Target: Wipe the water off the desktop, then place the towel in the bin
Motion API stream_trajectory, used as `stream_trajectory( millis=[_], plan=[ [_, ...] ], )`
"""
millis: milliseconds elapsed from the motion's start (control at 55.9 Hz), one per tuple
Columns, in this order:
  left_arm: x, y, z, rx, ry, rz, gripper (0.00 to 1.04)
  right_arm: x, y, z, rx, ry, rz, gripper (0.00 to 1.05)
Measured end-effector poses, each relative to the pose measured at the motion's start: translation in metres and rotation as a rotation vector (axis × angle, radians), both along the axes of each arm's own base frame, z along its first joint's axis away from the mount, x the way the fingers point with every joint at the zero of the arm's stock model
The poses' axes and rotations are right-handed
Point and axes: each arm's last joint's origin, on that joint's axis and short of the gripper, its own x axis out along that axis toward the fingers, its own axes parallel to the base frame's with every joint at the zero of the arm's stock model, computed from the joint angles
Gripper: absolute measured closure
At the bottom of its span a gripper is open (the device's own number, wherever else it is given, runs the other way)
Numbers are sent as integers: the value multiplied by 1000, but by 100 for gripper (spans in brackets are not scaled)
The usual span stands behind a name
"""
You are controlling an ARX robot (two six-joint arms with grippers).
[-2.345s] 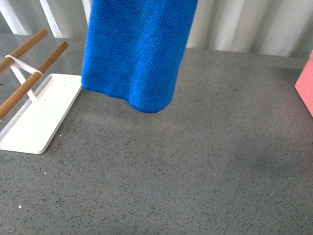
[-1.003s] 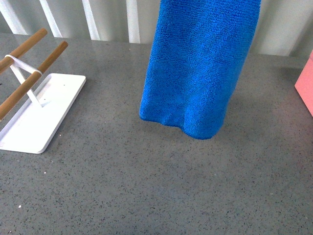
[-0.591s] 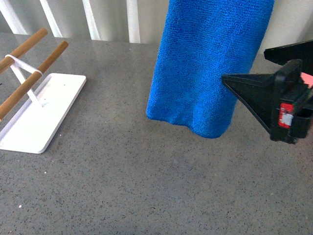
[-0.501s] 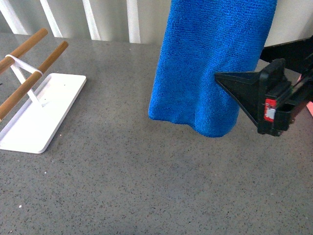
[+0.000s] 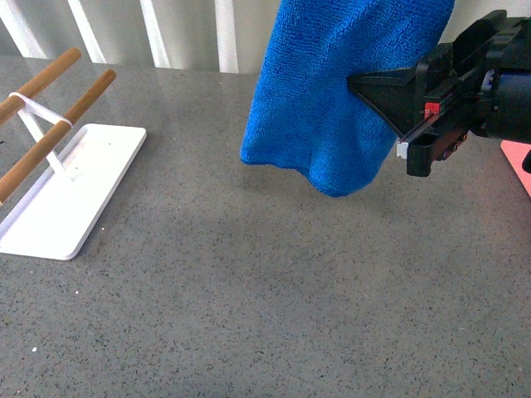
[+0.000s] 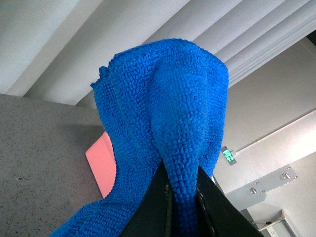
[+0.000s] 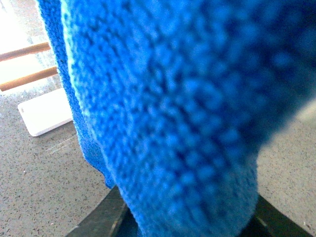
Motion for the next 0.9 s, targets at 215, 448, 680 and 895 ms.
stream_trajectory(
  millis=[215, 448, 680, 895],
  plan=[
    [0, -1, -1, 9, 16, 0, 100, 0, 2, 1, 13, -20, 39, 101],
    [3, 3, -4, 18, 29, 14, 100, -16, -1, 12, 25, -44, 103, 101],
    [6, 8, -9, 37, 41, 20, 90, -18, -13, 16, 14, -69, 75, 101],
    [13, 17, -18, 85, 62, 49, 62, -16, -23, 19, 8, -73, 48, 101]
  ],
)
